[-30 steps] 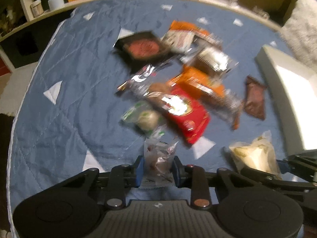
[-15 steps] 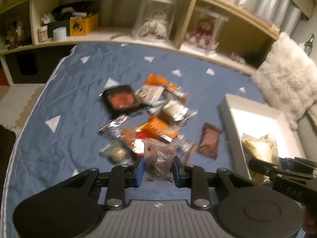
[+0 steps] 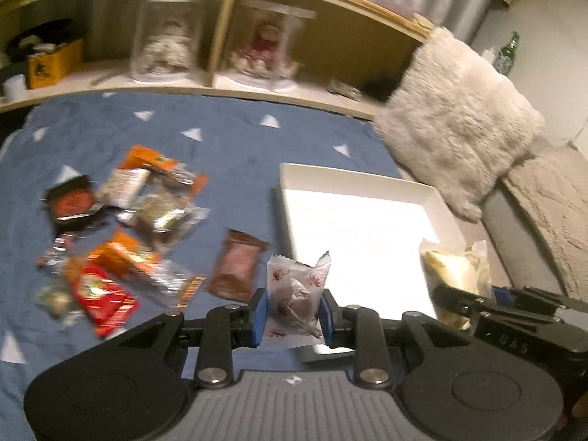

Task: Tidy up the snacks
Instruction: 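Carry the pastry bag with the right gripper while the left carries the clear pastry to the white tray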

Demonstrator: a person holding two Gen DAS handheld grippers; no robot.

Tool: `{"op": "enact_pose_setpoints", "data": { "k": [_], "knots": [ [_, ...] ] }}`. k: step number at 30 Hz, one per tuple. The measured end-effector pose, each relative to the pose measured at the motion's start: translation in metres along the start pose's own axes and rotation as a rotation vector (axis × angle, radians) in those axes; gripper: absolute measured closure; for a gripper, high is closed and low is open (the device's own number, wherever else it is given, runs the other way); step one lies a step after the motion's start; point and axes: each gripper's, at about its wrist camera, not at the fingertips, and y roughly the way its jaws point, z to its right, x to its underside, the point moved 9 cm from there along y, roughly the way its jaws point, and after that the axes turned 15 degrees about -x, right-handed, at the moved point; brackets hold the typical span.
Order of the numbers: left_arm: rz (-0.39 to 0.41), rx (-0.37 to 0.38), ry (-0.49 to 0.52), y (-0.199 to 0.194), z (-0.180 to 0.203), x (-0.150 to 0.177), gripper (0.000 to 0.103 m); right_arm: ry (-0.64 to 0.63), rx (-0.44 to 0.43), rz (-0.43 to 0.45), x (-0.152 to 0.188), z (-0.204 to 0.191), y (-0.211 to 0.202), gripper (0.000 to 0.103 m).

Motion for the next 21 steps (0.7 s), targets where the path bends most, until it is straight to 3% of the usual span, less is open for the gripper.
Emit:
{"op": "enact_pose_setpoints", "data": {
  "k": [10, 21],
  "knots": [
    [-0.107, 0.057, 0.002, 0.043, 0.066, 0.005, 0.071, 0.064, 0.034, -0.035, 0.009, 0.049, 0.007, 0.056],
    [-0.226, 0.045, -0.035, 0.100, 0.075, 0.010, 0.071, 0.127, 0.011, -0.093, 0.003, 0.071, 0.053, 0.056]
  ]
}}
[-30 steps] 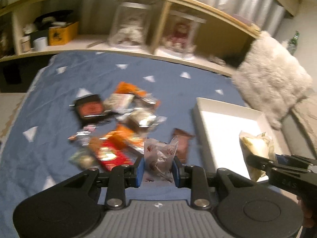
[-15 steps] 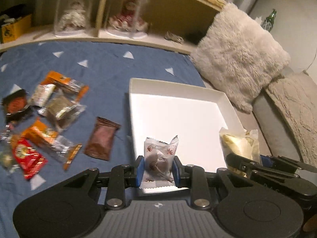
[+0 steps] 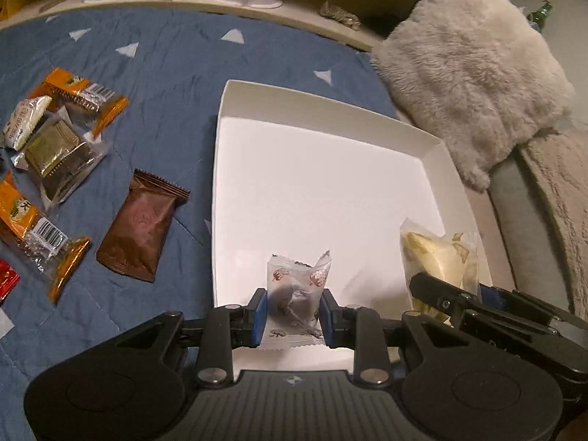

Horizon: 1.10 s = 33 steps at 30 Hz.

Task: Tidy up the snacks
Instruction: 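Carry the pastry bag with the right gripper while the left carries the clear pastry to the white tray, then open both grippers to drop the pastries in the tray and lift away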

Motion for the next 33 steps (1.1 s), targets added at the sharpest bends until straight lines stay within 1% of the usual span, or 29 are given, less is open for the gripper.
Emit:
{"op": "enact_pose_setpoints", "data": {
  "k": [3, 5, 6, 7, 9, 13, 18, 25, 31, 33],
  "knots": [
    [-0.019, -0.005, -0.010, 0.007, -0.001, -0.005, 0.071, 0.014, -0.008, -0.011, -0.004, 0.003, 0.011, 0.054],
    [-0.024, 0.004, -0.015, 0.010, 0.001, -0.008, 0.071, 0.014, -0.012, -0.003, -0.005, 0.004, 0.014, 0.048],
    [-0.028, 0.008, -0.016, 0.012, 0.002, -0.008, 0.070, 0.020, -0.009, 0.005, -0.006, 0.005, 0.014, 0.034],
    [-0.032, 0.012, -0.013, 0.013, 0.003, -0.008, 0.069, 0.027, -0.001, 0.009, -0.006, 0.006, 0.014, 0.025],
    [-0.044, 0.009, -0.004, 0.015, 0.005, -0.004, 0.063, 0.027, 0.010, -0.002, -0.004, 0.009, 0.012, 0.024],
    [-0.052, 0.006, 0.018, 0.016, 0.008, 0.001, 0.058, 0.012, 0.027, -0.031, 0.001, 0.012, 0.007, 0.024],
    [-0.033, -0.016, 0.048, 0.007, 0.006, 0.004, 0.052, 0.016, 0.038, -0.042, 0.007, 0.013, -0.002, 0.024],
    [-0.016, -0.028, 0.058, -0.008, -0.002, 0.007, 0.049, 0.022, 0.054, -0.032, 0.012, 0.015, -0.019, 0.024],
    [-0.004, -0.039, 0.081, -0.021, -0.007, 0.014, 0.041, 0.023, 0.070, -0.018, 0.016, 0.014, -0.034, 0.021],
    [0.001, -0.043, 0.087, -0.025, -0.009, 0.016, 0.036, 0.026, 0.073, -0.012, 0.017, 0.014, -0.037, 0.020]
  ]
}}
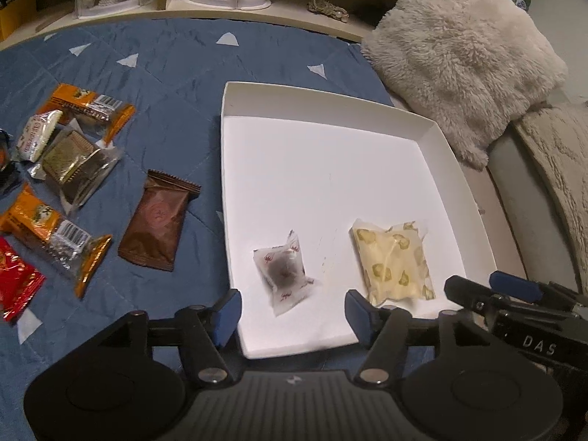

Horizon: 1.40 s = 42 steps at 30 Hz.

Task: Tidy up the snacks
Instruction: 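Open both grippers to drop the pastries in the tray and lift away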

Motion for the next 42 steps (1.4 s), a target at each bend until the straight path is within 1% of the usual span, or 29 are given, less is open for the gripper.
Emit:
{"op": "enact_pose_setpoints", "data": {
  "k": [2, 6, 7, 9, 13, 15, 20, 24, 28, 31, 35, 39, 42],
  "knots": [
    [0.006, -0.007, 0.007, -0.005, -0.002, 0.002, 0.030, 0.003, 0.001, 0.005, 0.002, -0.001, -0.004, 0.017],
    [0.020, -0.025, 0.015, -0.013, -0.010, 0.006, 0.020, -0.007, 0.017, 0.022, 0.004, -0.004, -0.014, 0.007],
    [0.024, -0.030, 0.017, -0.015, -0.012, 0.007, 0.019, -0.007, 0.019, 0.028, 0.005, -0.005, -0.017, 0.004],
    [0.033, -0.040, 0.021, -0.019, -0.016, 0.009, 0.014, -0.006, 0.024, 0.036, 0.005, -0.006, -0.023, 0.001],
    [0.053, -0.054, 0.047, -0.027, -0.023, 0.014, 0.007, -0.018, 0.038, 0.038, 0.008, -0.009, -0.031, 0.001],
    [0.067, -0.064, 0.060, -0.032, -0.026, 0.016, 0.001, -0.022, 0.029, 0.032, 0.011, -0.011, -0.034, 0.001],
    [0.094, -0.056, 0.063, -0.043, -0.033, 0.021, 0.000, -0.049, 0.057, 0.053, 0.014, -0.020, -0.044, 0.001],
    [0.119, -0.054, 0.071, -0.054, -0.038, 0.021, 0.000, -0.050, 0.046, 0.072, 0.013, -0.029, -0.052, 0.001],
    [0.148, -0.047, 0.057, -0.065, -0.045, 0.019, 0.000, -0.068, 0.049, 0.087, 0.013, -0.041, -0.057, 0.001],
    [0.165, -0.064, 0.049, -0.071, -0.055, 0.018, 0.000, -0.072, 0.035, 0.088, 0.012, -0.049, -0.057, 0.001],
    [0.168, -0.084, 0.046, -0.074, -0.072, 0.018, 0.000, -0.066, 0.014, 0.089, 0.011, -0.061, -0.053, 0.001],
    [0.168, -0.121, 0.037, -0.075, -0.095, 0.018, 0.000, -0.089, 0.010, 0.094, 0.011, -0.078, -0.046, 0.001],
    [0.167, -0.147, 0.022, -0.075, -0.114, 0.018, 0.000, -0.101, -0.011, 0.090, 0.009, -0.091, -0.038, 0.001]
  ]
}}
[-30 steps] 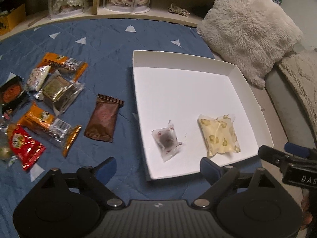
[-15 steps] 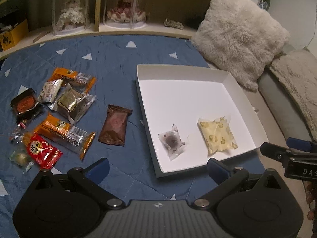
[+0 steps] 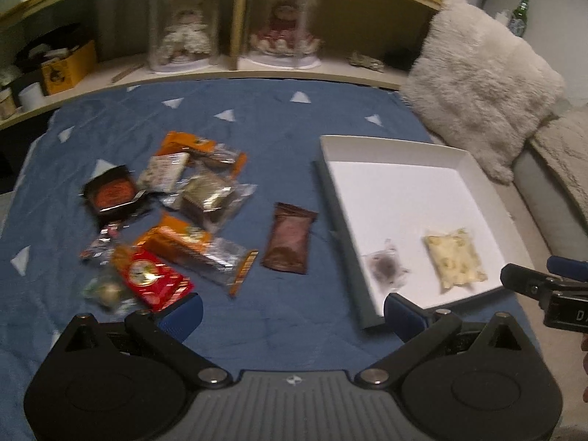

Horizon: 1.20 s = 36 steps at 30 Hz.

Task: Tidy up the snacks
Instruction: 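Open both grippers to drop the pastries in the tray and lift away, then move both grippers back over the snack pile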

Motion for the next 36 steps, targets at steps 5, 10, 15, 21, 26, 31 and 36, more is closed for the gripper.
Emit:
{"op": "enact_pose_setpoints", "data": {
  "k": [5, 10, 15, 21, 26, 31, 36],
  "knots": [
    [0.008, -0.039, -0.031, 0.000, -0.038, 0.000, 0.000, -0.021, -0.039, -0.013, -0.003, -0.024, 0.017, 0.001],
    [0.011, -0.080, -0.059, 0.002, -0.074, 0.001, 0.000, -0.033, -0.074, -0.018, -0.005, -0.047, 0.032, 0.001],
    [0.002, -0.107, -0.067, 0.007, -0.106, 0.003, 0.000, -0.055, -0.107, -0.018, -0.007, -0.072, 0.048, 0.001],
    [0.004, -0.103, -0.138, 0.018, -0.139, 0.006, 0.000, -0.090, -0.157, -0.007, -0.008, -0.092, 0.069, 0.001],
    [-0.022, -0.119, -0.214, 0.034, -0.162, 0.009, 0.000, -0.119, -0.195, 0.054, -0.009, -0.104, 0.089, 0.001],
    [-0.060, -0.132, -0.273, 0.054, -0.180, 0.011, 0.000, -0.161, -0.267, 0.045, -0.008, -0.116, 0.115, 0.000],
    [-0.113, -0.082, -0.373, 0.072, -0.184, 0.014, 0.000, -0.227, -0.289, 0.060, -0.010, -0.130, 0.142, 0.000]
  ]
}}
